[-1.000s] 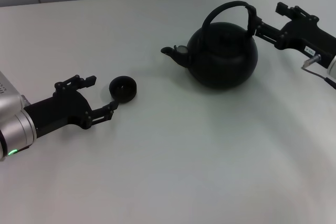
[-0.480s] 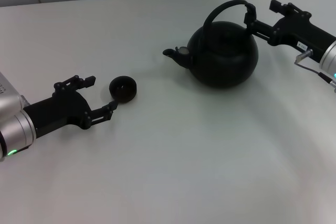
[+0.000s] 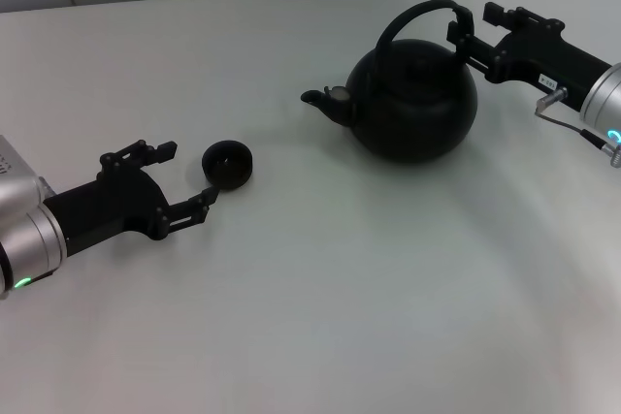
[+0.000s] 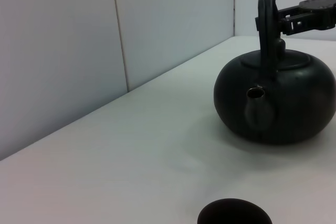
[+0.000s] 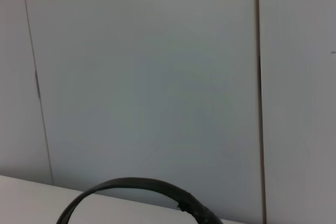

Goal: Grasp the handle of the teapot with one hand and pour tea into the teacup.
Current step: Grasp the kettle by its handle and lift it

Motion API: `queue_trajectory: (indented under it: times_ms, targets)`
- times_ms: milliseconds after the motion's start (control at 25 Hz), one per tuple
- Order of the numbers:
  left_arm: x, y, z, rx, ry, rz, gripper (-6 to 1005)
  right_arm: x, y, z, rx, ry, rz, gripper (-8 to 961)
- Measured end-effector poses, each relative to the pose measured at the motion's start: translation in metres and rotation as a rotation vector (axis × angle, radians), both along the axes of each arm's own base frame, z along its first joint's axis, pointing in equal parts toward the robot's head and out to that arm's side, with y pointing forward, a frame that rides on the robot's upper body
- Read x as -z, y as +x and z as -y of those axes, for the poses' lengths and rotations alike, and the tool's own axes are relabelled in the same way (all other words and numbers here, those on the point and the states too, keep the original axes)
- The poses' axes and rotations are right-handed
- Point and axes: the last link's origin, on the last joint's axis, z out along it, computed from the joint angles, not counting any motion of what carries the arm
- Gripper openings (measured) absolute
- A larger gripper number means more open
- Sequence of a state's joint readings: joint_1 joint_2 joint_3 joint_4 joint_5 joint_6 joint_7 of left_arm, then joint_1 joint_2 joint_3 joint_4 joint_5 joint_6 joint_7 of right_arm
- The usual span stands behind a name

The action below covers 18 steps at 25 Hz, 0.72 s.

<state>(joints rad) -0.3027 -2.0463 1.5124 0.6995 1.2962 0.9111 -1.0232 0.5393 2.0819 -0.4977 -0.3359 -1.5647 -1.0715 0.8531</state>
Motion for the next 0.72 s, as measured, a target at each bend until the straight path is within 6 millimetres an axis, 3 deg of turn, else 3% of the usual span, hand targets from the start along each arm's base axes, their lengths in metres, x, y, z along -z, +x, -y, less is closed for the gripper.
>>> queue_trajectory:
  times_ms: [80, 440, 720]
  targets:
    - [0.0000, -0.0002, 0.0002, -0.001, 0.000, 0.000, 808, 0.0001, -0.0004, 0.0000, -0.003, -0.001, 0.000, 724]
    - [0.0001, -0.0015, 0.0003, -0.004, -0.002, -0.002, 808, -0.0007, -0.0018, -0.0008, -0.011, 0.002, 0.001, 370]
    - [0.0024, -0.0027, 0.0015, -0.002, -0.019, -0.018, 808, -0.0002, -0.0024, -0.0011, -0.025, 0.010, 0.027, 163]
